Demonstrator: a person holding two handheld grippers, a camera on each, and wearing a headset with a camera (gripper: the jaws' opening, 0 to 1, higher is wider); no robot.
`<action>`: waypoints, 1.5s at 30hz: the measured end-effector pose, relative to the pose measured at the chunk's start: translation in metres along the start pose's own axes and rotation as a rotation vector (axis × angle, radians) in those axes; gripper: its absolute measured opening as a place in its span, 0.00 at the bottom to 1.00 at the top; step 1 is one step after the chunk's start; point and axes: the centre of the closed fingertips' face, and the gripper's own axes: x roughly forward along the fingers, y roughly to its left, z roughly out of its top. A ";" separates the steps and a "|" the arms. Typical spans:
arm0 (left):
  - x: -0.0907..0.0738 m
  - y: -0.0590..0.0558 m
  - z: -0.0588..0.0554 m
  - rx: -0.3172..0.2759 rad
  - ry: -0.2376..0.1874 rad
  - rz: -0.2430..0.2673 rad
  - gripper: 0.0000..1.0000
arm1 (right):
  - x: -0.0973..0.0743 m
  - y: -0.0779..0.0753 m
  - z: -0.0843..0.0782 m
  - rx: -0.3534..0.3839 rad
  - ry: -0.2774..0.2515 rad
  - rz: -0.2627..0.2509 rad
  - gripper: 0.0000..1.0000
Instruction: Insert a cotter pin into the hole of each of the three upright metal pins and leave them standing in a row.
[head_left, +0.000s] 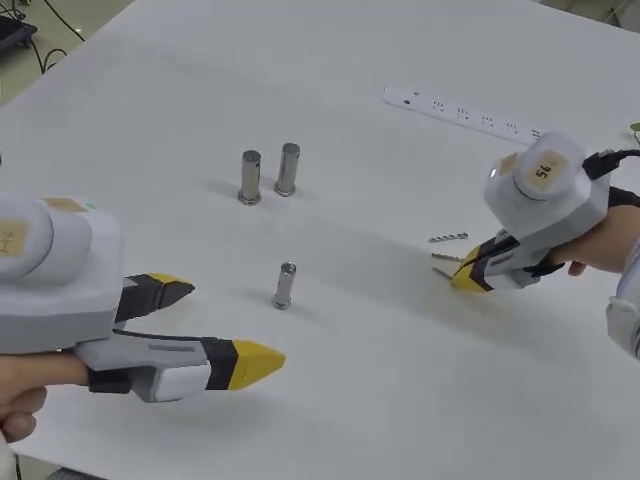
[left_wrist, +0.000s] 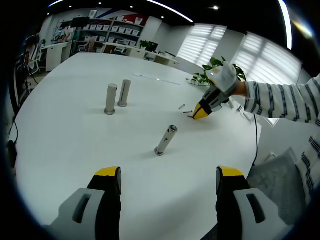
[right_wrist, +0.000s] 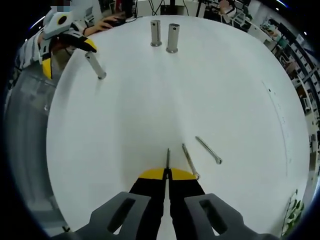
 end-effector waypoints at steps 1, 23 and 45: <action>0.000 0.000 0.000 0.003 -0.001 0.001 0.77 | 0.000 0.000 0.000 -0.004 0.002 -0.002 0.01; -0.010 -0.002 0.009 0.031 -0.013 0.005 0.74 | -0.019 0.004 0.000 -0.038 -0.034 -0.072 0.01; -0.011 -0.001 0.028 0.063 -0.018 -0.020 0.70 | -0.044 0.022 0.020 -0.114 -0.112 -0.161 0.01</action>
